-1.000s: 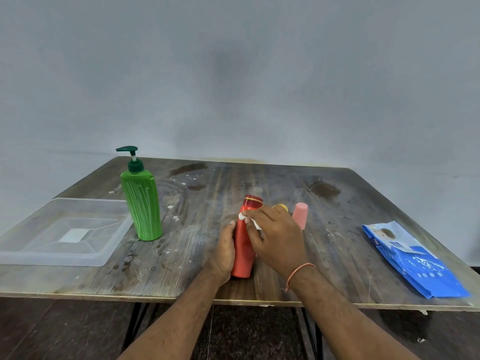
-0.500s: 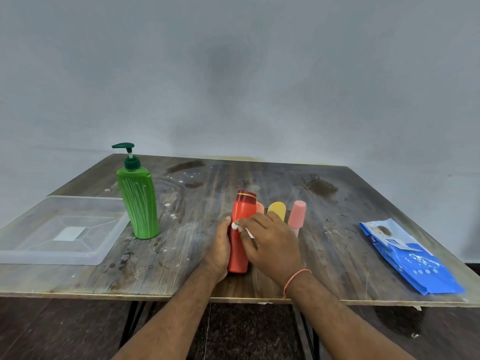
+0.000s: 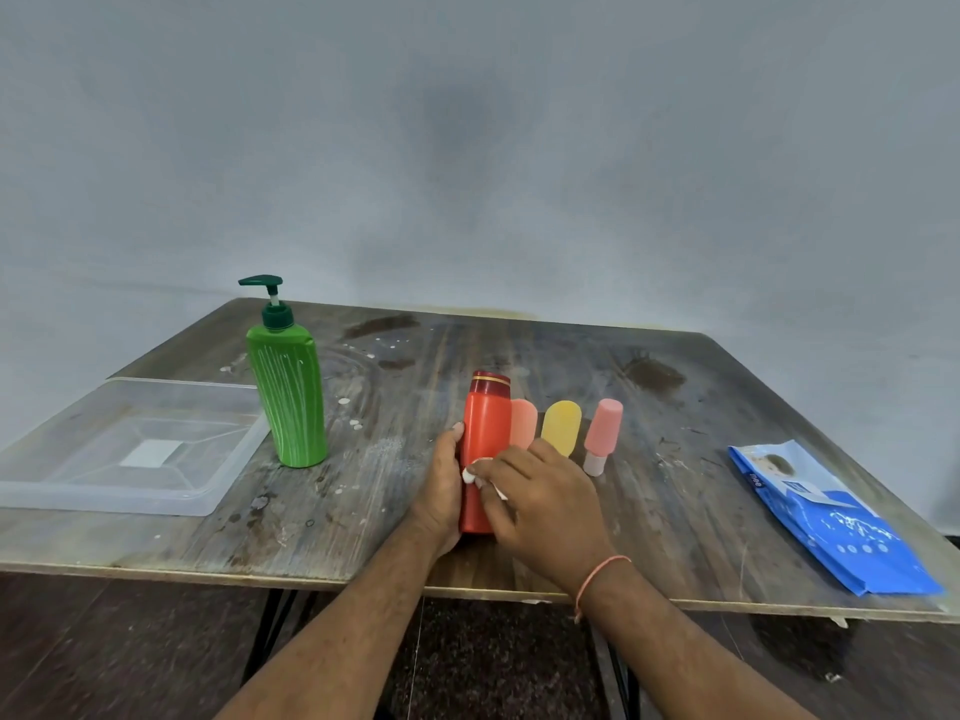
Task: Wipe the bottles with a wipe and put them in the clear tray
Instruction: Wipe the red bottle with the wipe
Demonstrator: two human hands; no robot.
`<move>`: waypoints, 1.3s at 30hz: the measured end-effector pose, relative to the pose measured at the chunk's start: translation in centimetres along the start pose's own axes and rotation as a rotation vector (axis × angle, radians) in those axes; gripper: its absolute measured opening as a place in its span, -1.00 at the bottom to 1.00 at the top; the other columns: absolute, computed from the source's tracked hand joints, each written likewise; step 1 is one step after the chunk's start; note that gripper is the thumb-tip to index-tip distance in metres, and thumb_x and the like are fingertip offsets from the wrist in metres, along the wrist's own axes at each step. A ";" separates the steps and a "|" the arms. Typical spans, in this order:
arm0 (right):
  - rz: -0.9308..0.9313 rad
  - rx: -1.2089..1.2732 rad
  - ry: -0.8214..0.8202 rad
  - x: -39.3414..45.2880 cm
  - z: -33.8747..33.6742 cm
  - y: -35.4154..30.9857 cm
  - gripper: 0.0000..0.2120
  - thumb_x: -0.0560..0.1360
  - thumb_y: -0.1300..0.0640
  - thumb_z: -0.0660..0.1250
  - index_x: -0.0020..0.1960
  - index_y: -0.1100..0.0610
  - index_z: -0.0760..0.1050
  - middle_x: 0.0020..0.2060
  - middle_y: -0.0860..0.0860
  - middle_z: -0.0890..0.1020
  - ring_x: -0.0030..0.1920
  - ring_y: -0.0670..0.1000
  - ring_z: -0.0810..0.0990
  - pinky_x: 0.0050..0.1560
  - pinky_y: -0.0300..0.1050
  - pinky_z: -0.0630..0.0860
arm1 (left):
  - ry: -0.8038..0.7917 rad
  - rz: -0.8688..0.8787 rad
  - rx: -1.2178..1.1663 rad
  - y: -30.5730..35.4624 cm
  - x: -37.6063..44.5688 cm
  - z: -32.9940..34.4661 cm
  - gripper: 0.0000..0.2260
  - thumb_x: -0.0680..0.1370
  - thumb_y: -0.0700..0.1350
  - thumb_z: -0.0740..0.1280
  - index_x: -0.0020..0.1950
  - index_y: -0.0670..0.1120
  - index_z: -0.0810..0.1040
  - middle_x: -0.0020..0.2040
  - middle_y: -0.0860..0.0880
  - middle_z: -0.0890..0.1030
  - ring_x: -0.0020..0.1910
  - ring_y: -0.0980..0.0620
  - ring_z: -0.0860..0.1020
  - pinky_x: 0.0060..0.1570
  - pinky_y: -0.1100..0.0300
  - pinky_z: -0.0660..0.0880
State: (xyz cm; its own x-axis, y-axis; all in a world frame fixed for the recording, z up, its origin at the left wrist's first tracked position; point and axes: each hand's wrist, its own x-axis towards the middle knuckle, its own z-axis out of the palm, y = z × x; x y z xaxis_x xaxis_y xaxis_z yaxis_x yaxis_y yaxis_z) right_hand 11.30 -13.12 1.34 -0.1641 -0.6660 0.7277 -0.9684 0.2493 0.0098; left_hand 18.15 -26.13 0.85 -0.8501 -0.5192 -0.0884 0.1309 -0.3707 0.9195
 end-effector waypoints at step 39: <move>-0.001 -0.028 -0.023 -0.9 1.3 -0.2 -0.84 0.64 0.06 0.36 0.19 -0.02 0.65 -0.02 -0.05 0.65 -0.10 0.08 0.52 -0.13 0.03 0.50 | -0.052 -0.092 -0.134 -1.2 2.1 -1.3 -0.24 0.60 0.46 0.10 0.30 -0.17 0.65 0.10 -0.21 0.69 0.01 -0.11 0.67 0.13 -0.06 0.58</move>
State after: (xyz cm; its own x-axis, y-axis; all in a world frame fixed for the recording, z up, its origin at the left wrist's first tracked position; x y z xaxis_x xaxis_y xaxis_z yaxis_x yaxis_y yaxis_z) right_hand 11.35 -13.49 -0.22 -0.1677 -0.6822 0.7117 -0.9629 0.2682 0.0302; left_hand 16.92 -27.79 -0.98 -0.8864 -0.4393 -0.1463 0.1155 -0.5157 0.8490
